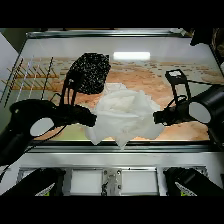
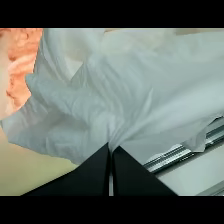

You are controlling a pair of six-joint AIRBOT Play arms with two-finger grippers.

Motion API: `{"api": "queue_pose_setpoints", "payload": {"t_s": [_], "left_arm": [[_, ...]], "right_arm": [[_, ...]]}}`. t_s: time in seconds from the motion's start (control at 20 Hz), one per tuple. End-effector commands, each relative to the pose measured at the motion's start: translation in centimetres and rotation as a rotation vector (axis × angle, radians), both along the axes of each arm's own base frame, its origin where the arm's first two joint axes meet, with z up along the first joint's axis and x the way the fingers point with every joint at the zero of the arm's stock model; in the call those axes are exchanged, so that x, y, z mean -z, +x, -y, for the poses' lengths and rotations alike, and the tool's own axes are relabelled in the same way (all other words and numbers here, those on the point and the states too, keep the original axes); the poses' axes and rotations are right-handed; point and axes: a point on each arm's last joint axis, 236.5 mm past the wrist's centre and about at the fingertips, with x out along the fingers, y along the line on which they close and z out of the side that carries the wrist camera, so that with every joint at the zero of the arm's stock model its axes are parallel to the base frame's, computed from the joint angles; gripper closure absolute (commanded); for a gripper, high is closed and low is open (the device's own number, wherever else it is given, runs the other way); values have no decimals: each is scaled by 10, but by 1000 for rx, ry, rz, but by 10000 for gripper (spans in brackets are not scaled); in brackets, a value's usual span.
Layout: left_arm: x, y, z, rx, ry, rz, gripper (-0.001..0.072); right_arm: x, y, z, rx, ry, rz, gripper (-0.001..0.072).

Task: Fold the clothes and pants, and hang the long-sleeved shirts on hangers.

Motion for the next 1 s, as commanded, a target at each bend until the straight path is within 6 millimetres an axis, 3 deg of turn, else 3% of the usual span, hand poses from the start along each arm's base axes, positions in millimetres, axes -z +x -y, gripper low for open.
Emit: {"api": "queue_pose_setpoints", "payload": {"t_s": [0.0, 0.15, 0.4, 0.5, 0.65, 0.95], "left_arm": [[30, -3, -2, -2, 49, -63, 696], [49, -19, -1, 13, 51, -118, 696], [101, -84, 15, 101, 13, -263, 696], [117, -104, 21, 139, 8, -288, 696], [133, -121, 18, 176, 44, -316, 696], [133, -121, 18, 179, 46, -314, 696]], "right_arm": [[16, -10, 4, 0, -16, -27, 706], [34, -33, 11, -2, -24, -61, 706], [95, -91, 0, -55, 2, -164, 705], [112, -106, -6, -71, 12, -204, 705], [120, -105, -13, -70, 29, -193, 704], [119, -98, -19, -75, 52, -166, 700]]}}
